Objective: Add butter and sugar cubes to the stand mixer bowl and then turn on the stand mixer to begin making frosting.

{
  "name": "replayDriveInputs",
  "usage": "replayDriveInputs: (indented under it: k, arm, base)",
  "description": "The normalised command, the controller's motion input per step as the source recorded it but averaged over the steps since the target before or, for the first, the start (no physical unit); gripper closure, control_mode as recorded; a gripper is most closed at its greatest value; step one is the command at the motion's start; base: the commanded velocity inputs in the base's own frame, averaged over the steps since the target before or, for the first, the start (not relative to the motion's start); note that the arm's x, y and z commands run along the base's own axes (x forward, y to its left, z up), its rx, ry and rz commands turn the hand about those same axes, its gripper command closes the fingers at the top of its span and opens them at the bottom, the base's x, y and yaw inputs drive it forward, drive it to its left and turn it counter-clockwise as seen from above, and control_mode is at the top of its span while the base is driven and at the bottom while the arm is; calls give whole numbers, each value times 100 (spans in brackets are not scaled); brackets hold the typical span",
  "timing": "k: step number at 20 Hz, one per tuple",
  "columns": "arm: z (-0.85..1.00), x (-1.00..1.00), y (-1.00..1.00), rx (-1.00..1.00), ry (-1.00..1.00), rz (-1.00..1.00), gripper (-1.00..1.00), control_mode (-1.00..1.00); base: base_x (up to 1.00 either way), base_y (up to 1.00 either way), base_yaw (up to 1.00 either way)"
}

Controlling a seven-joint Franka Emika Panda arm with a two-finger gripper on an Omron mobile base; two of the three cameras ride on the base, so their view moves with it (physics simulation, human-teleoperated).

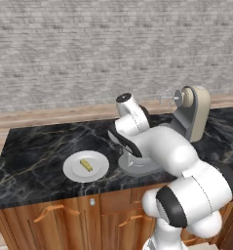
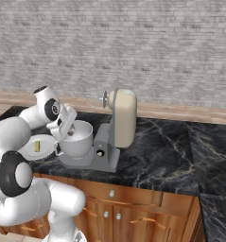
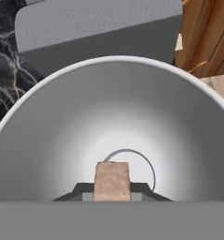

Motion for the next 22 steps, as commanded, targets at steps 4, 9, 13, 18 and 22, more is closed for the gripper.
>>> replayDriveInputs:
  k: [4,9,13,18,22]
  arm:
    - [-24,33,-4,2,12,0,100,-100]
    - [-44,23,0,0,8,0,100,-100]
    - [-55,1,0,0,2,0,-100,-100]
    - [-28,0,0,0,0,0,-100,-100]
    - [0,-15,0,3,-4,0,-100,-100]
  base:
    - [0,0,0]
    - [0,0,0]
    - [0,0,0]
    - [0,0,0]
    - [0,0,0]
